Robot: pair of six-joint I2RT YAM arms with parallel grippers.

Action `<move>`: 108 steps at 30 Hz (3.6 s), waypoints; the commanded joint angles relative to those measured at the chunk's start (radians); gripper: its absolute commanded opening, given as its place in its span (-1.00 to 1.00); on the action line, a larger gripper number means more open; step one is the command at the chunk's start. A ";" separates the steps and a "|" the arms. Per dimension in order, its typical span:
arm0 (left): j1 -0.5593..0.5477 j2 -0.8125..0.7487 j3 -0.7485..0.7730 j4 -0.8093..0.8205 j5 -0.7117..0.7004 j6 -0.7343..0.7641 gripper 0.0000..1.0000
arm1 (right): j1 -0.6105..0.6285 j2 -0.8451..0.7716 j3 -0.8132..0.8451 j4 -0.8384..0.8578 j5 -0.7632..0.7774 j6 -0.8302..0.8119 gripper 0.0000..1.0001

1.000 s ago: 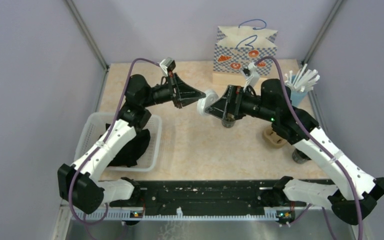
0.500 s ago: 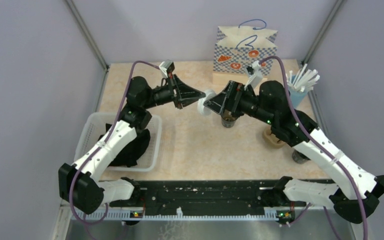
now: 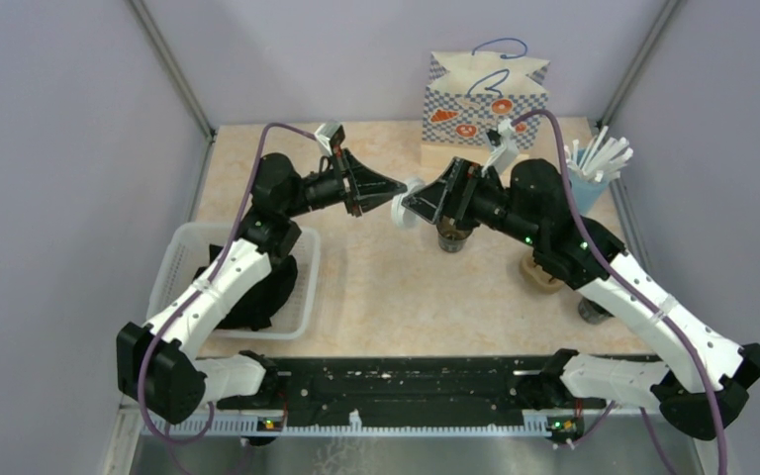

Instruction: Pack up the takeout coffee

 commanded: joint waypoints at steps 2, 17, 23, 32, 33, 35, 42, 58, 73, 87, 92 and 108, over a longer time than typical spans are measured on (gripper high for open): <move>0.003 -0.026 -0.013 0.050 -0.004 -0.033 -1.00 | 0.013 0.006 0.025 0.027 0.008 -0.021 0.69; 0.003 -0.043 -0.033 0.056 0.004 -0.042 -1.00 | 0.022 -0.016 -0.001 -0.002 0.064 -0.004 0.71; 0.006 -0.035 -0.038 0.066 0.011 -0.049 -1.00 | 0.021 -0.019 -0.023 0.009 0.050 0.001 0.70; 0.007 -0.027 -0.039 0.084 0.017 -0.061 -1.00 | 0.022 0.018 -0.014 0.034 0.020 0.004 0.71; 0.007 -0.027 -0.041 0.085 0.017 -0.062 -1.00 | 0.023 0.021 -0.015 0.041 0.015 0.006 0.70; 0.009 -0.027 -0.042 0.087 0.018 -0.063 -1.00 | 0.024 0.028 -0.013 0.048 0.007 0.005 0.70; 0.018 -0.020 -0.043 0.096 0.029 -0.074 -1.00 | 0.028 0.033 -0.002 0.040 0.027 -0.004 0.59; 0.053 -0.026 -0.057 0.049 0.057 -0.024 -0.13 | 0.029 0.040 -0.007 0.025 0.066 0.015 0.46; 0.197 0.033 0.107 -0.717 -0.001 0.681 0.90 | -0.166 0.208 0.210 -0.578 0.263 -0.315 0.51; 0.132 0.361 0.183 -0.695 -0.012 0.850 0.96 | -0.252 0.834 0.738 -0.879 0.227 -0.479 0.54; 0.131 0.374 0.184 -0.734 -0.011 0.886 0.97 | -0.261 0.887 0.736 -0.890 0.179 -0.490 0.54; 0.131 0.407 0.223 -0.796 0.029 0.946 0.97 | -0.262 1.015 0.825 -0.957 0.223 -0.522 0.57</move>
